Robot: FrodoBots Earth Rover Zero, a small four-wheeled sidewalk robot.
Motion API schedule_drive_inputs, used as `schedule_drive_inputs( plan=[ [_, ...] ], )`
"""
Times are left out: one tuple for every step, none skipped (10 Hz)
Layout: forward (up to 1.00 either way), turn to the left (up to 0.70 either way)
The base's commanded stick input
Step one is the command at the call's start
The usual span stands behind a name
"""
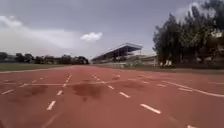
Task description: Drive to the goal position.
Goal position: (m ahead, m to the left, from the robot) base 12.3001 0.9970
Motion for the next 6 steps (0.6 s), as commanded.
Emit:
schedule_drive_inputs(
  plan=[
    [0.45, 0.11],
    [0.45, 0.00],
    [0.45, 0.00],
    [0.45, 0.00],
    [0.45, 0.00],
    [0.45, 0.00]
  ],
)
